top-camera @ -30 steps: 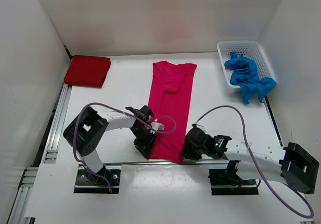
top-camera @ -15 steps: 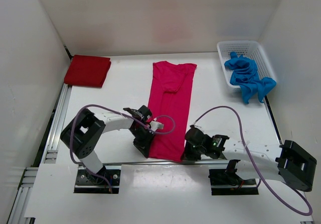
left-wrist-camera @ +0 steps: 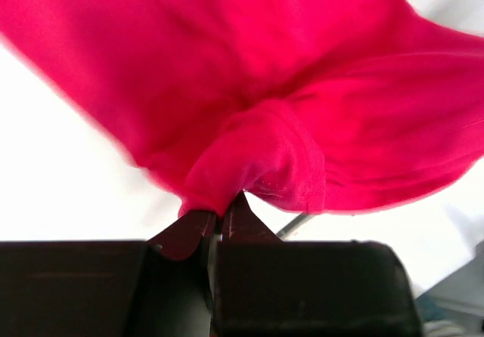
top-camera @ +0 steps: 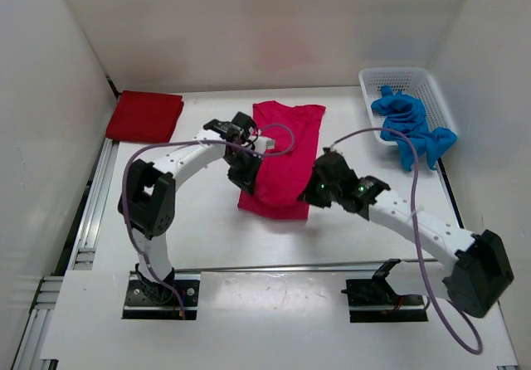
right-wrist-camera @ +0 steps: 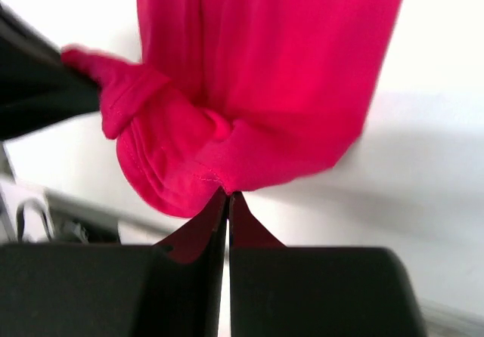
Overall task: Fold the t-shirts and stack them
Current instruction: Fold the folded rectangular tshirt in 1/3 of the way
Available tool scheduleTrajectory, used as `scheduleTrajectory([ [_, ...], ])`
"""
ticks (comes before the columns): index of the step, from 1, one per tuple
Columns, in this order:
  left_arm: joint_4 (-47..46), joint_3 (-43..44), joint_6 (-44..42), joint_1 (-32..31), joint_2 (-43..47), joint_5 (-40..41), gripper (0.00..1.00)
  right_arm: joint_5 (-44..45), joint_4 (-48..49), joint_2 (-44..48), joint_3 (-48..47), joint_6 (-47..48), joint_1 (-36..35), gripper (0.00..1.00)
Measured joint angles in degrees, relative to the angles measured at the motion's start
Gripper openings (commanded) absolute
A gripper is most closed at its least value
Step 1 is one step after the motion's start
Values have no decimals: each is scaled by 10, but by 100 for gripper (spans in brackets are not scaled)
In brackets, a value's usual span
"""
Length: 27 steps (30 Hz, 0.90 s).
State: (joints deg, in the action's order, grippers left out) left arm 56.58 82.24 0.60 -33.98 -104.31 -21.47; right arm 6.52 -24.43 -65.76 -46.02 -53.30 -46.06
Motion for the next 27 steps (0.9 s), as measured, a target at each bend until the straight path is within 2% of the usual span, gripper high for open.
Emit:
scheduleTrajectory([
  [5, 41, 131, -1, 53, -94, 14, 10, -12, -28, -117, -116, 85, 91, 0],
  [10, 49, 260, -2, 75, -179, 25, 10, -20, -39, -224, -205, 136, 131, 0],
  [21, 44, 341, -2, 84, -271, 29, 10, -23, -55, -345, -273, 163, 182, 0],
  [27, 35, 349, -2, 88, -298, 29, 10, -34, -56, -399, -305, 163, 207, 2],
])
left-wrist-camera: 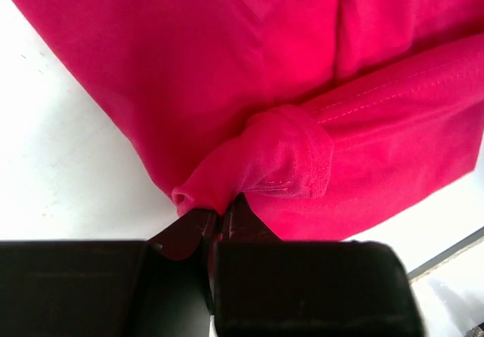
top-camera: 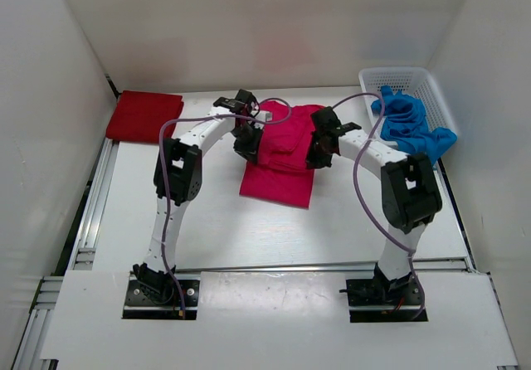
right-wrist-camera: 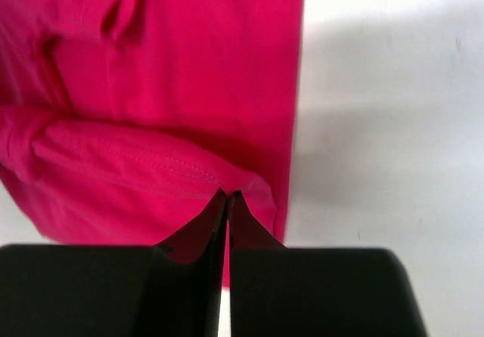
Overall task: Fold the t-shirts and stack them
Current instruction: Fold the folded rectangular tshirt in 1/3 of the way
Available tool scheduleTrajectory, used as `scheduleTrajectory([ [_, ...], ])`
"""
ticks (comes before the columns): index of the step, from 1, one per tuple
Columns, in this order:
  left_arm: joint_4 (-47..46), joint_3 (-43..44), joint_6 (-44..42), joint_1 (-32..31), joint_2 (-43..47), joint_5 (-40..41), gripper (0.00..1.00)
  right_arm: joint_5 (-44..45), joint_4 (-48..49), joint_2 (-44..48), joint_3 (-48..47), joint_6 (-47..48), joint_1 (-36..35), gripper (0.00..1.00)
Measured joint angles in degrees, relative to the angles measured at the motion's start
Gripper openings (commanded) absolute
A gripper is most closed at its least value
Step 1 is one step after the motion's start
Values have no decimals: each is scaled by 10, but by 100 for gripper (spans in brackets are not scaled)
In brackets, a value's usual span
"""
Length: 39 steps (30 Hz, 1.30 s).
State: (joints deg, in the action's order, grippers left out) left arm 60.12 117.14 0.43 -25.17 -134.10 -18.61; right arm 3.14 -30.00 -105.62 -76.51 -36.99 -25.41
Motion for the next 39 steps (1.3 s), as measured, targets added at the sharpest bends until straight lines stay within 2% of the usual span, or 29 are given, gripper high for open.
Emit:
scheduleTrajectory([
  [2, -1, 7, 0, 3, -6, 0, 11, -2, 1, -23, -18, -1, 8, 9],
  [3, -4, 10, 0, 5, -9, -1, 17, -5, 1, -32, -24, -2, 13, 13],
  [4, -6, 15, 0, 8, -11, -3, 23, -7, 1, -39, -28, -4, 18, 23],
  [6, -14, 22, -1, 16, -14, -12, 37, -8, -1, -50, -33, -5, 30, 33],
  [7, -18, 24, -3, 21, -14, -15, 39, -8, -2, -53, -37, -5, 36, 41],
  [8, -21, 27, -2, 26, -14, -17, 45, -8, -4, -55, -43, -4, 41, 43],
  [10, -29, 35, -1, 41, -14, -25, 73, -8, -5, -55, -57, 0, 52, 43],
  [11, -33, 37, -7, 46, -14, -30, 81, -7, -4, -55, -65, 1, 55, 43],
  [12, -38, 39, -4, 53, -12, -33, 82, -7, -3, -53, -71, 3, 57, 40],
  [13, -41, 40, -2, 60, -10, -36, 89, -5, 0, -47, -72, 8, 58, 35],
  [15, -47, 40, -1, 74, 0, -40, 89, 2, -4, -26, -68, 18, 51, 31],
  [17, -54, 36, -2, 90, 21, -43, 89, 9, -3, 10, -53, 30, 28, 18],
  [19, -61, 27, -1, 102, 50, -45, 84, 13, -1, 39, -46, 37, -11, 8],
  [20, -66, 20, -1, 109, 67, -45, 78, 11, 2, 47, -46, 40, -34, 1],
  [23, -81, -16, -2, 125, 116, -49, 73, -10, 24, 40, -46, 43, -90, 0],
  [26, -86, -65, -2, 131, 149, -45, 73, -35, 44, -5, -47, 44, -115, 0],
  [33, -95, -218, -2, 127, 170, -8, 73, -75, 58, -114, -54, 55, -95, 0],
  [39, -96, -230, -2, 121, 172, 28, 73, -90, 76, -151, -120, 69, -67, 0],
])
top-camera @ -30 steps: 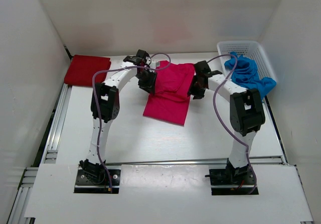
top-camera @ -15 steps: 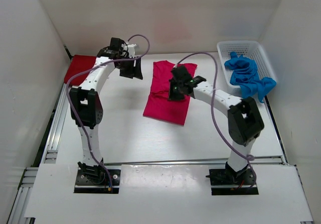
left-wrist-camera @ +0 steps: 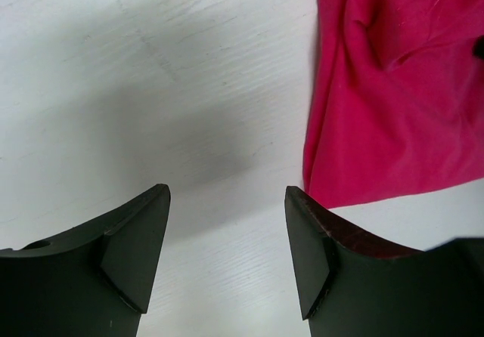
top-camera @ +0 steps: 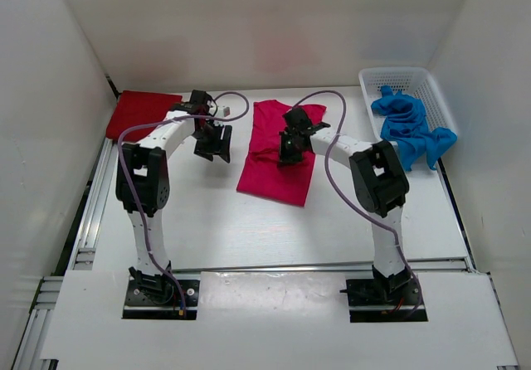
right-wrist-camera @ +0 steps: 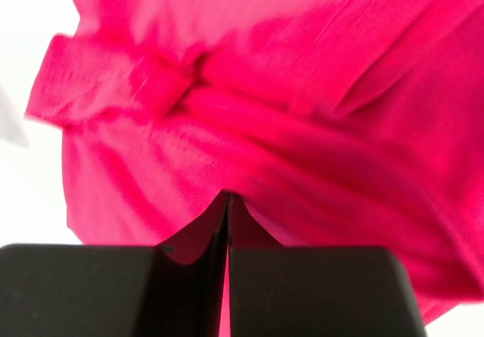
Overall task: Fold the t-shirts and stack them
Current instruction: Fold the folded rectangular tshirt in 1/3 of the way
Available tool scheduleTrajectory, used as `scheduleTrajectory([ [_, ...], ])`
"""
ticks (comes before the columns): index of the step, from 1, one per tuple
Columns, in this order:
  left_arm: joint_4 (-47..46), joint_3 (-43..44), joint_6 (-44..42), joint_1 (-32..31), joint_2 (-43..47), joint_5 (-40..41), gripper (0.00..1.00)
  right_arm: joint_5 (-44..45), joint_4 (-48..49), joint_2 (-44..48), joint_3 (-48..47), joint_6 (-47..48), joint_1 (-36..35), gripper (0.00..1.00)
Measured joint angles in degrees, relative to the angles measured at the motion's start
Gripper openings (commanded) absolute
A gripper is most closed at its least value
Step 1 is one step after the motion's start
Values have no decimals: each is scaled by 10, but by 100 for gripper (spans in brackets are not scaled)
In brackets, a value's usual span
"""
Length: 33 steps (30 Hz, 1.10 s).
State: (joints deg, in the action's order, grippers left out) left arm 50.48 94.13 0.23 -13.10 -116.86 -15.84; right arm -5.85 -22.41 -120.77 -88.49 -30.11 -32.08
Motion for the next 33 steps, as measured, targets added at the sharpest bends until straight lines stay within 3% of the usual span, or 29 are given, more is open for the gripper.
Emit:
scheduleTrajectory([
  [8, -3, 0, 0, -9, 0, 21, 73, -2, -7, -40, -41, 4, 38, 0],
  [13, -4, 0, 0, -19, 0, 41, 73, 5, -29, -81, -121, 7, 68, 1],
  [24, 12, -41, -1, -129, -20, 64, 82, 46, -36, -160, -303, 6, 96, 6],
  [25, 16, -36, -1, -129, -27, 63, 82, 46, -37, -165, -308, 4, 99, 8],
  [28, 22, -21, 0, -124, -44, 60, 82, 43, -46, -159, -300, 0, 110, 30],
  [29, 26, -13, 0, -121, -48, 58, 82, 43, -42, -145, -280, 1, 115, 43],
  [33, 30, 23, 0, -110, -64, 33, 82, 27, -48, -20, -113, 3, 133, 54],
])
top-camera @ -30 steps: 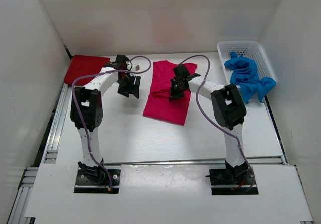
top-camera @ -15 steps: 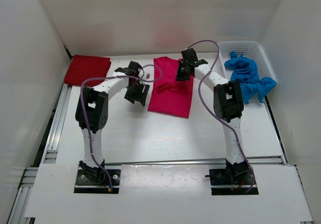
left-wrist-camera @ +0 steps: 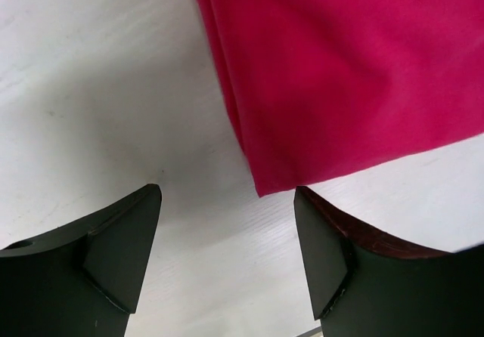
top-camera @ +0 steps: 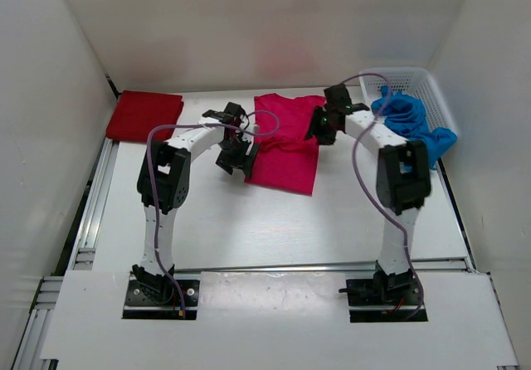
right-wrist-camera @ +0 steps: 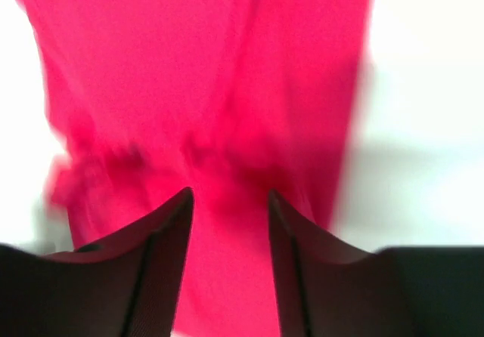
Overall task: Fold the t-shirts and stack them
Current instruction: Fold the folded rectangular tshirt in 1/3 of the way
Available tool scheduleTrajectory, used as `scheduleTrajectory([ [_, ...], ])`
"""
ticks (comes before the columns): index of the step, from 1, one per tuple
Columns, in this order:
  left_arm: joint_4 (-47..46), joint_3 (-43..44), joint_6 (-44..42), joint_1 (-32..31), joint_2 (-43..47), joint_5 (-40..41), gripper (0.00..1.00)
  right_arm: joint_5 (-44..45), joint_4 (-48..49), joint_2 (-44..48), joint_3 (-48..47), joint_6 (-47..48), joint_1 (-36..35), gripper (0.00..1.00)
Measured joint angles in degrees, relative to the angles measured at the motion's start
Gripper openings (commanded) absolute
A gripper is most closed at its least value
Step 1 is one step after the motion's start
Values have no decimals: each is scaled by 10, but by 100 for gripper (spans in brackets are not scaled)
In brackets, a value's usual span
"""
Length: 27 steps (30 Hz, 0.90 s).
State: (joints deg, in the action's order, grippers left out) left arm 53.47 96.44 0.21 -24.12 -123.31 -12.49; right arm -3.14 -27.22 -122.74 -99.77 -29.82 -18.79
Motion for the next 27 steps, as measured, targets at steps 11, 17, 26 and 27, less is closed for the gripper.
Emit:
scheduleTrajectory([
  [11, 5, 26, 3, 17, -28, -87, 77, -118, 1, 201, 352, -25, 2, 60],
  [17, 7, 69, 6, 13, -69, -114, 28, -167, 29, 179, 367, -42, 0, 60],
  [26, 7, 66, 8, 1, -78, -140, 10, -208, 63, 157, 384, -57, 7, 0],
  [27, 4, 55, 8, -1, -72, -140, 10, -211, 64, 157, 386, -57, 8, 0],
])
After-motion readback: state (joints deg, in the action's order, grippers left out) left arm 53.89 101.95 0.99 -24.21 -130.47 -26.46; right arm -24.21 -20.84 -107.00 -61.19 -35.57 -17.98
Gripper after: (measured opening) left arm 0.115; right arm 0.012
